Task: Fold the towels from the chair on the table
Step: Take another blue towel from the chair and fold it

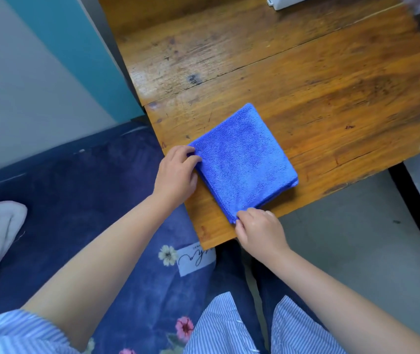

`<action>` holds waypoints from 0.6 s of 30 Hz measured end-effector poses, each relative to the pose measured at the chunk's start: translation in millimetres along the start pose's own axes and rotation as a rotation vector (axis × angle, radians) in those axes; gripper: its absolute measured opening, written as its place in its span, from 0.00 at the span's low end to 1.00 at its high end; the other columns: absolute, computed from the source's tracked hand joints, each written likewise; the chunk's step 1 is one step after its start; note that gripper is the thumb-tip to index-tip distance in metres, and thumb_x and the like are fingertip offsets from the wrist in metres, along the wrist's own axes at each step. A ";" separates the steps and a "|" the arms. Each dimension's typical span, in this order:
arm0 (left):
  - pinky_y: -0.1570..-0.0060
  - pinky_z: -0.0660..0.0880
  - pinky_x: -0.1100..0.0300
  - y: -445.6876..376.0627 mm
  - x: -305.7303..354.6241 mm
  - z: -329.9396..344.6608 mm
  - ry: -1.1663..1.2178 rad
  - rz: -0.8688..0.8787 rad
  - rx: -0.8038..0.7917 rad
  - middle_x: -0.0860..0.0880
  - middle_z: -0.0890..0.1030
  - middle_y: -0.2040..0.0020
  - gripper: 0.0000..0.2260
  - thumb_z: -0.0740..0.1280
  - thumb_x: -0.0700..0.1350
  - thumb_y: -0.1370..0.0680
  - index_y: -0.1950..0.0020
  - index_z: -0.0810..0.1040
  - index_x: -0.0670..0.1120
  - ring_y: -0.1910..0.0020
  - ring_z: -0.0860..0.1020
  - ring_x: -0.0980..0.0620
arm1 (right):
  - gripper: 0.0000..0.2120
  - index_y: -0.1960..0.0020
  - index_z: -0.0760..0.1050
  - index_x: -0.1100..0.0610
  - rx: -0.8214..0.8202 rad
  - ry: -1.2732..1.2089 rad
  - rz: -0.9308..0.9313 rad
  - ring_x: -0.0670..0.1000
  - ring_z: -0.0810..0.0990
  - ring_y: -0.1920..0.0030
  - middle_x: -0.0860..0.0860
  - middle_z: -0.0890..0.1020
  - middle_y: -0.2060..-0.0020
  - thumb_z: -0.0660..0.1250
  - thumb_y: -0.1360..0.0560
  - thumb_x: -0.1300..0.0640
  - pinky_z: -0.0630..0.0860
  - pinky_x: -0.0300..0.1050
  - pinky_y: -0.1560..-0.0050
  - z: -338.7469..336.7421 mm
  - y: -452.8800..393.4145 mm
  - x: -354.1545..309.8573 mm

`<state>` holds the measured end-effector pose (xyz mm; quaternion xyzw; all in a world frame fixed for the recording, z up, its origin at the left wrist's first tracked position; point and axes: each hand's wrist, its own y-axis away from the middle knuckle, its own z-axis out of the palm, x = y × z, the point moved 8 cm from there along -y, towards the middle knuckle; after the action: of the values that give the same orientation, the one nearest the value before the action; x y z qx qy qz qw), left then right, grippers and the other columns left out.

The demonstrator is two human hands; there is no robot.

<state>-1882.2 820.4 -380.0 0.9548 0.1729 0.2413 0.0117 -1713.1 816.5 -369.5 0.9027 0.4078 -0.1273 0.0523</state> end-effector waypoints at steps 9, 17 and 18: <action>0.49 0.75 0.44 39.3 56.9 20.2 0.095 -0.079 0.149 0.35 0.80 0.47 0.15 0.76 0.39 0.36 0.52 0.80 0.35 0.46 0.78 0.35 | 0.10 0.55 0.81 0.68 0.136 0.065 -0.063 0.67 0.81 0.52 0.65 0.82 0.54 0.65 0.34 0.68 0.77 0.62 0.53 -39.1 -24.6 55.0; 0.55 0.78 0.46 51.3 68.4 46.4 -0.234 -0.040 0.025 0.47 0.84 0.48 0.24 0.81 0.52 0.43 0.51 0.84 0.44 0.48 0.82 0.47 | 0.21 0.54 0.81 0.68 -0.112 0.112 -0.532 0.67 0.81 0.52 0.65 0.82 0.52 0.76 0.47 0.74 0.77 0.64 0.56 -29.8 -25.2 77.6; 0.54 0.78 0.44 51.7 68.1 45.7 -0.236 -0.048 0.024 0.47 0.84 0.48 0.23 0.81 0.51 0.43 0.51 0.83 0.44 0.48 0.82 0.47 | 0.21 0.55 0.82 0.68 -0.133 0.102 -0.595 0.66 0.82 0.53 0.64 0.83 0.54 0.76 0.48 0.74 0.78 0.63 0.57 -31.9 -24.4 79.8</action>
<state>-1788.1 797.5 -383.8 0.9722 0.1961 0.1250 0.0265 -1674.8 896.7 -360.3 0.7435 0.6636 -0.0648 0.0512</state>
